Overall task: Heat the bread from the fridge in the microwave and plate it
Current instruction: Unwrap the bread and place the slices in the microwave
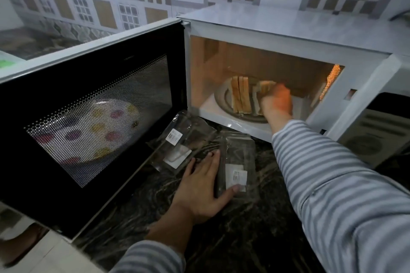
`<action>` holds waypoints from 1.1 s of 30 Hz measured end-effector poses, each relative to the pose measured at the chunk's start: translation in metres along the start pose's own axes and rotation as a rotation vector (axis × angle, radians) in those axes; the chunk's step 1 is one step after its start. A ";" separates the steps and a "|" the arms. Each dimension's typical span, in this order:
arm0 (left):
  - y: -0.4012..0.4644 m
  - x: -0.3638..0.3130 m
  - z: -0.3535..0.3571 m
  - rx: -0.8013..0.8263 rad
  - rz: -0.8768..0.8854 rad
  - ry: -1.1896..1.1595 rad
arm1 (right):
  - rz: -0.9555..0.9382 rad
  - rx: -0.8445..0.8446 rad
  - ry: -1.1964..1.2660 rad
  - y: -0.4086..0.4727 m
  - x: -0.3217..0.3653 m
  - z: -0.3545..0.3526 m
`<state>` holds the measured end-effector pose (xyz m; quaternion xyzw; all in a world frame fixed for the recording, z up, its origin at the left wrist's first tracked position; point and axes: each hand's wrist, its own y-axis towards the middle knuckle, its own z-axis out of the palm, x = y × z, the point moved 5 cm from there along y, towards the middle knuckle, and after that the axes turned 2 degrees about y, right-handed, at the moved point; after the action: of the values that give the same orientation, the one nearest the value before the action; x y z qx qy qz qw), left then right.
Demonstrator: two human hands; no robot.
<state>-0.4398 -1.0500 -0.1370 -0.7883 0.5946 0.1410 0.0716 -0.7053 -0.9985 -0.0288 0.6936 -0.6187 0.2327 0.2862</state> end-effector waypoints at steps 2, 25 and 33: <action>0.000 0.000 0.001 0.000 0.002 -0.005 | -0.009 0.020 -0.009 0.001 0.000 0.000; -0.012 -0.001 -0.011 -0.096 -0.078 -0.334 | 0.049 0.175 0.261 -0.218 -0.099 -0.019; -0.024 -0.031 -0.021 0.014 -0.105 -0.591 | 0.285 0.175 0.510 -0.238 -0.123 -0.025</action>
<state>-0.4219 -1.0208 -0.1088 -0.7423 0.5074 0.3563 0.2539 -0.4839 -0.8754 -0.1196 0.5411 -0.5955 0.4895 0.3361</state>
